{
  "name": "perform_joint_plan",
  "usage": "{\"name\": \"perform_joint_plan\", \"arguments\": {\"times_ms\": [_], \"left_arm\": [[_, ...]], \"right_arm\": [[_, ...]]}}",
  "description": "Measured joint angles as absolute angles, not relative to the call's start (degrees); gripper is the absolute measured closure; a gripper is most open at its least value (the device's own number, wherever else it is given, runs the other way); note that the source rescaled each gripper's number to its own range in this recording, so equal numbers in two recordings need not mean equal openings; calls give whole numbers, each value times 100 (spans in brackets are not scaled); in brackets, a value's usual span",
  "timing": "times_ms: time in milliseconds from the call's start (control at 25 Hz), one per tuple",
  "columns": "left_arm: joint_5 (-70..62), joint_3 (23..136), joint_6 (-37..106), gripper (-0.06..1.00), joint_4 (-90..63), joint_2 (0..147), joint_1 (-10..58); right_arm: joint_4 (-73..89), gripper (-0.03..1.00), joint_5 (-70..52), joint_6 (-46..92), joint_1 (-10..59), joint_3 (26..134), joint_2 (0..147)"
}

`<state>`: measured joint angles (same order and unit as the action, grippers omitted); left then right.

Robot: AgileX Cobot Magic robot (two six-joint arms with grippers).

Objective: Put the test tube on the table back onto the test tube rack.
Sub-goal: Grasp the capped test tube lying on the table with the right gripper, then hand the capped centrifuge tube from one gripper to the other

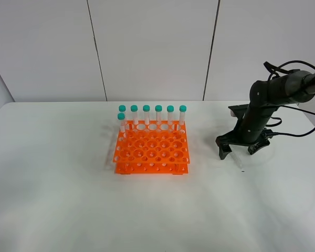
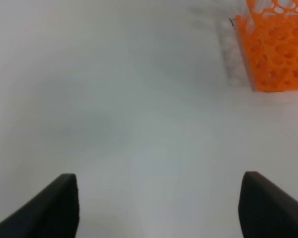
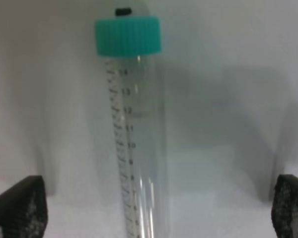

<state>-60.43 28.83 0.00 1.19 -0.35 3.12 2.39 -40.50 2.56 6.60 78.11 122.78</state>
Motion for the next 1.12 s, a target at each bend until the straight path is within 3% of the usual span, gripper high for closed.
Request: {"name": "perform_joint_plan", "arguments": {"times_ms": [400,600,680,800,960,1120], "left_arm": [[-6043,2883,0,-2,119,-35,312],[-6043,2883,0,-2,119,-35,312],[-6043,2883,0,-2,119,-35,312],[-6043,2883,0,-2,119,-35,312],[-6043,2883,0,-2,119,-35,312],[-6043,2883,0,-2,119,-35,312]], "right_arm": [[236,-2,-4070,252,660,7889,12375],[236,11,-4271,257,660,7896,12386],[236,22,-4343,257,660,7902,12393],[236,47,-4349,257,660,7902,12393],[236,97,-4337,243,660,7907,12405],[213,95,-4338,234,660,7920,12405]]}}
